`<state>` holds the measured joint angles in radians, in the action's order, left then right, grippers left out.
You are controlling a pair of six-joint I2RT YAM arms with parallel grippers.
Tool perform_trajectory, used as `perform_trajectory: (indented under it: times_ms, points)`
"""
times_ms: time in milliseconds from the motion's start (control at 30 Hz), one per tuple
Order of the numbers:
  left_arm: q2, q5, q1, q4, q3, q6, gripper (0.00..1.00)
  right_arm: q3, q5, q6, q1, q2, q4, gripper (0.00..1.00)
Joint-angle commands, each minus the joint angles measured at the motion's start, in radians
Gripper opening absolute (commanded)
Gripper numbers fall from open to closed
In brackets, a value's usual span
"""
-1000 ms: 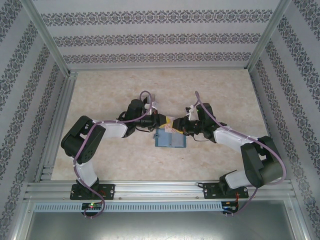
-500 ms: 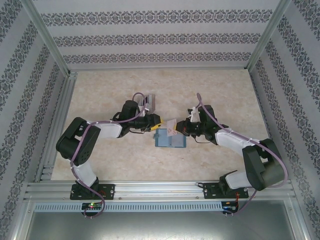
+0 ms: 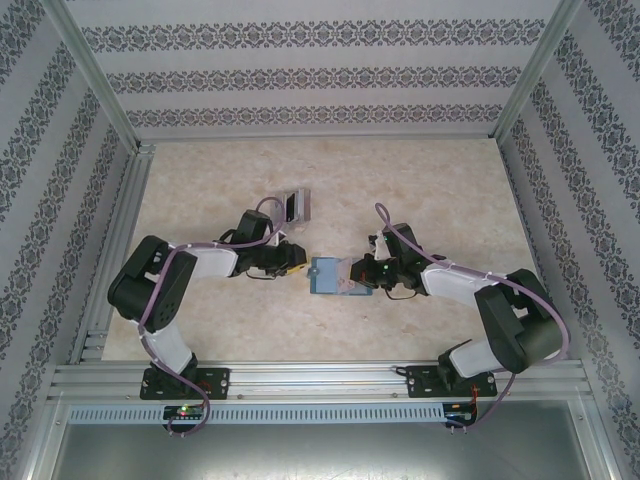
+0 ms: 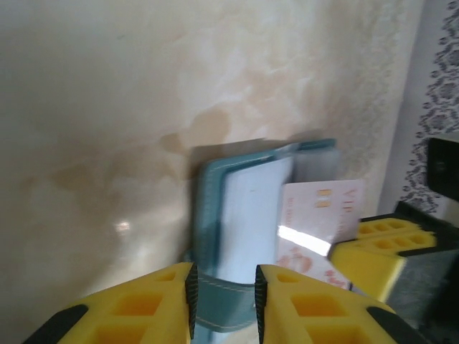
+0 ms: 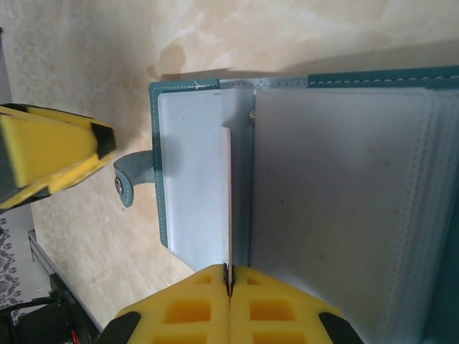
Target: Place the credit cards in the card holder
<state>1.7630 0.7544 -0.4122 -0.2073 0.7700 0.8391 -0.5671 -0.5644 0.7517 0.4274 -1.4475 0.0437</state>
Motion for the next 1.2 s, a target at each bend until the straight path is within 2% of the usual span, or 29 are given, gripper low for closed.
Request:
perform_trajectory:
  times_ms: [0,233,1167]
  points:
    - [0.04,0.006,-0.002,0.043,0.026,-0.043,0.29,0.006,0.016,-0.024,-0.01,0.034,-0.019,0.05]
    - [0.053,0.005,-0.007,0.062,0.036,-0.05,0.29,0.006,0.015,-0.028,-0.016,0.045,-0.039,0.05]
    - [0.076,0.004,-0.044,0.026,0.037,-0.013,0.26,-0.037,0.006,-0.017,-0.008,-0.098,0.029,0.06]
